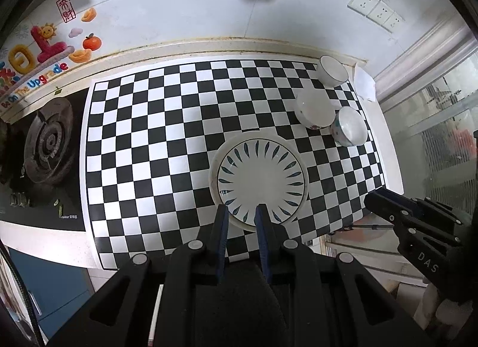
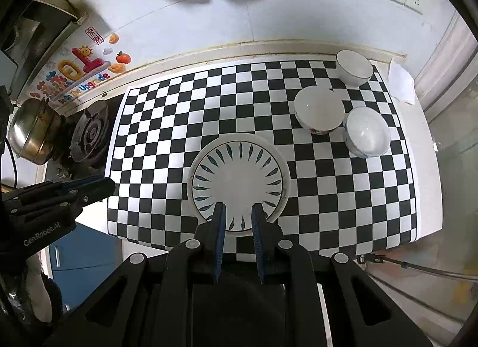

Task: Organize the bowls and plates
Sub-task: 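Lower the plate stack onto the checkered cloth with both grippers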

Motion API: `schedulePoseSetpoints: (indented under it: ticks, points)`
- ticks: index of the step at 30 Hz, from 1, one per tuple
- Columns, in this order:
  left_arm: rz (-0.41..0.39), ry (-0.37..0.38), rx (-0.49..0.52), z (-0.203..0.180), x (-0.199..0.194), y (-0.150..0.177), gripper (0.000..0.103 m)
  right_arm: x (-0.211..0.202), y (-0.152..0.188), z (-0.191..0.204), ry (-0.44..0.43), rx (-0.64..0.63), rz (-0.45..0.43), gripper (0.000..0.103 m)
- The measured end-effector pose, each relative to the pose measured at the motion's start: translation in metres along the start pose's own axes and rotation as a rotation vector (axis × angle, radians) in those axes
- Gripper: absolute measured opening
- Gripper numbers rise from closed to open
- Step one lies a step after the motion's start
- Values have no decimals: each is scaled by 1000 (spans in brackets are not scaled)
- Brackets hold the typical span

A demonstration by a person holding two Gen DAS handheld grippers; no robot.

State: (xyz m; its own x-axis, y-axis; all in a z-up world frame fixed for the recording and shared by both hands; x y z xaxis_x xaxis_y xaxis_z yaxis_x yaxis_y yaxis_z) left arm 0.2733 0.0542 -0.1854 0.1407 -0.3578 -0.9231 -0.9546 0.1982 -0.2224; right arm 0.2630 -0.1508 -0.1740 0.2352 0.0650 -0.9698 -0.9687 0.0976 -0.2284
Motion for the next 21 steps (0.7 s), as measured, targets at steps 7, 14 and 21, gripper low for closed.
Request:
schedulePoseSetpoints:
  ticks: [7, 14, 21]
  points:
    - [12, 44, 5, 2, 10, -8, 25, 14, -2, 1, -26, 50, 29, 52]
    - [9, 131, -20, 1, 36, -44, 27, 34, -23, -31, -40, 175, 5, 60]
    - [34, 153, -57, -19, 89, -91, 27, 72, -78, -121, -63, 302, -45, 61]
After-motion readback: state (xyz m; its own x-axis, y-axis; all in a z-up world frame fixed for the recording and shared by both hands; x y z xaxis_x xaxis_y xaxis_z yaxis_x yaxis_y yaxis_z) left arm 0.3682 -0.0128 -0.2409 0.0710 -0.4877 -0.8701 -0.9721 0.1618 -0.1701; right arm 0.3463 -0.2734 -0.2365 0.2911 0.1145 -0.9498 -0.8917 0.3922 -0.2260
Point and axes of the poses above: each gripper's, at about its wrist camera, not at the fingertips, and x roughly the way its jaws point, z to its left, y to its underside, the point moved 8 cm from there along x, roughly the way its jaws point, and after that the axes turned 7 degrees about y, right-handed, at the moved point
